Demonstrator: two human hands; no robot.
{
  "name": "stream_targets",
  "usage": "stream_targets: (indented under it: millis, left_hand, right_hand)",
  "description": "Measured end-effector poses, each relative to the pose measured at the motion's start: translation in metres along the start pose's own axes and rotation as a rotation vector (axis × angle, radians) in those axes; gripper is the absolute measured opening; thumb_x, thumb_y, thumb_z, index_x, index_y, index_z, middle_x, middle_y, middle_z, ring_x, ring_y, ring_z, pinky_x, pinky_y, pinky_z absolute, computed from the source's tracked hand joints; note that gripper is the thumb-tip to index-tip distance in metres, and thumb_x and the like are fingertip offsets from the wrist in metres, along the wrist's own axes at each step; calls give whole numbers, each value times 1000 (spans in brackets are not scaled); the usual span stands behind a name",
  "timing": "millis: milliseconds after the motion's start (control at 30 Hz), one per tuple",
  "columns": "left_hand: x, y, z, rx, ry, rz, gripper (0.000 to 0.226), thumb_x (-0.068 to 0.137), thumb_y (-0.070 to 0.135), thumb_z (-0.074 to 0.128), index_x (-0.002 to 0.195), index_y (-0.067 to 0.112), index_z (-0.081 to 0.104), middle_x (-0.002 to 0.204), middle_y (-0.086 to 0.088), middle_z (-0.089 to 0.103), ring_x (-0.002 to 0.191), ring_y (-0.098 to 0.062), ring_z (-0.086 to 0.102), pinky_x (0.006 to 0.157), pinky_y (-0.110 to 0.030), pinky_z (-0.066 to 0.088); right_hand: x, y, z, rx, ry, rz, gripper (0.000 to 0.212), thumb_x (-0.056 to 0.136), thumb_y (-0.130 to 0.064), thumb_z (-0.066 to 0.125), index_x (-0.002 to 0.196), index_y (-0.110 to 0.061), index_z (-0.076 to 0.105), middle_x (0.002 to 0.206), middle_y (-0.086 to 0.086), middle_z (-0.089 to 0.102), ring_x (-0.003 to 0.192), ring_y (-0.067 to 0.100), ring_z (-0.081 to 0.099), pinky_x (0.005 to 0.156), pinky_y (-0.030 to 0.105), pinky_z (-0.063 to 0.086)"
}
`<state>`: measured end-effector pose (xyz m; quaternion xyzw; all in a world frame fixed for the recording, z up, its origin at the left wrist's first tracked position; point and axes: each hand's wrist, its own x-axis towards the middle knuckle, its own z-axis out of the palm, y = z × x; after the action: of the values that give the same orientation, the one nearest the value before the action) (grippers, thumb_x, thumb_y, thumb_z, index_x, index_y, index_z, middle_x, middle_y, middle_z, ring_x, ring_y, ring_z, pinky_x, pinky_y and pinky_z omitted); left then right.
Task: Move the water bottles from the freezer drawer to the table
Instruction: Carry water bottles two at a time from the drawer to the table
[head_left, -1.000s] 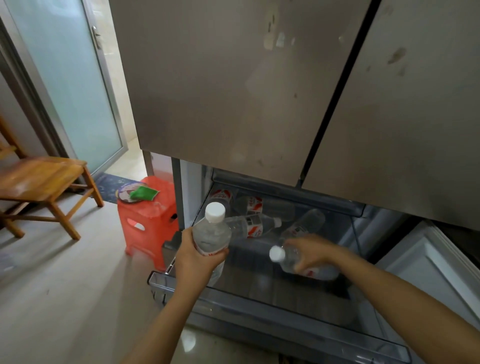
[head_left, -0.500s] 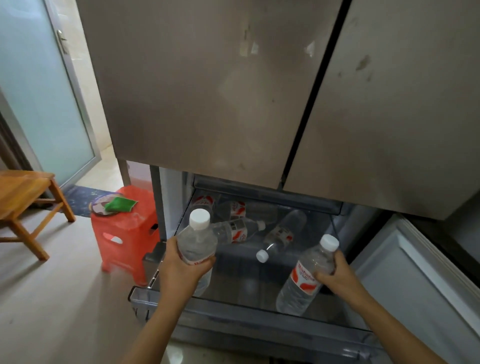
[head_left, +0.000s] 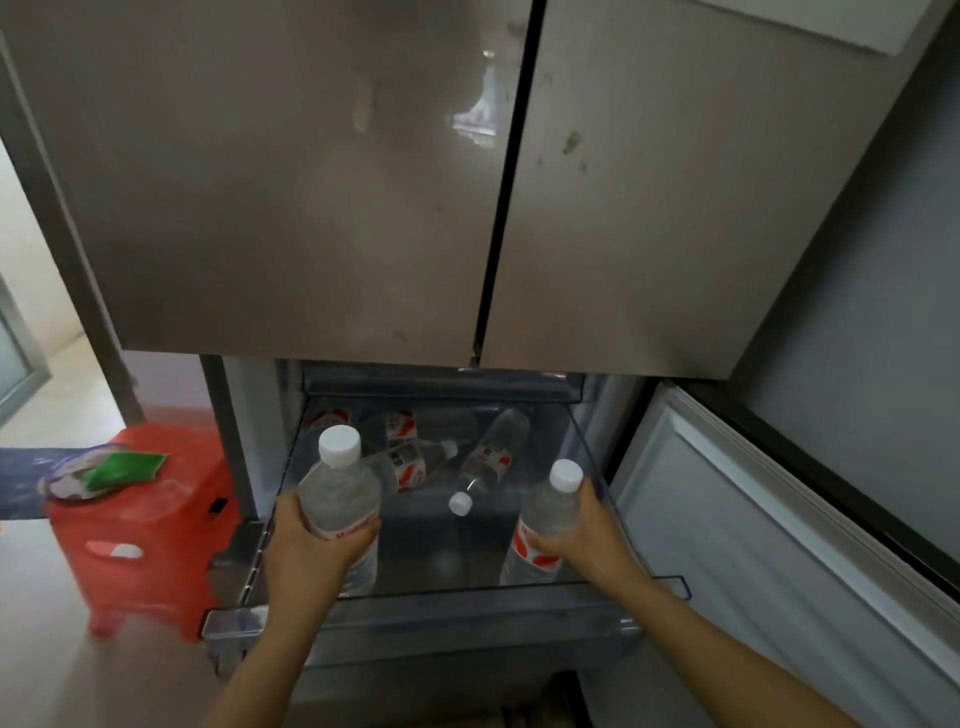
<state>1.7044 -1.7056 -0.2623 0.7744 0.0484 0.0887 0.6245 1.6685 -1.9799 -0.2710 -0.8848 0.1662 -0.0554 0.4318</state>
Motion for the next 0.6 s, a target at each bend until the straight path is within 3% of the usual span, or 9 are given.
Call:
stream_targets:
  millis: [133,300,500,600]
  left_hand:
    - [0,2,-3,-109,35,24,61,62,8,82,112,11,46,117,-15,56,107,-33,54,91,-47,45]
    - [5,12,-6,-207,-1,74,62,64,5,80,112,18,44,118,-10,54,110,-31,53,92,-44,44]
    - [14,63,-10,-275,-189,193,71,61,10,80,119,23,41,120,-1,54,110,-23,54,94,-46,44]
    - [13,95,-21,-328,-285,225,82,46,19,85,118,21,45,114,-3,59,103,-21,58,89,-43,48]
  right_hand:
    - [-20,-20,-7,66,99,-62,63,64,-22,82,109,-28,37,100,-12,51,99,9,52,90,28,46]
    - [-37,-55,-43,180,220,-166,70,63,-8,82,113,-27,36,104,-8,51,103,16,52,92,37,48]
    - [-54,-114,-92,271,234,-302,74,65,-3,79,118,-31,35,113,-6,51,103,13,53,85,31,50]
    - [-64,-133,-105,317,217,-346,71,64,-3,78,111,-37,38,108,-14,53,98,7,56,79,25,52]
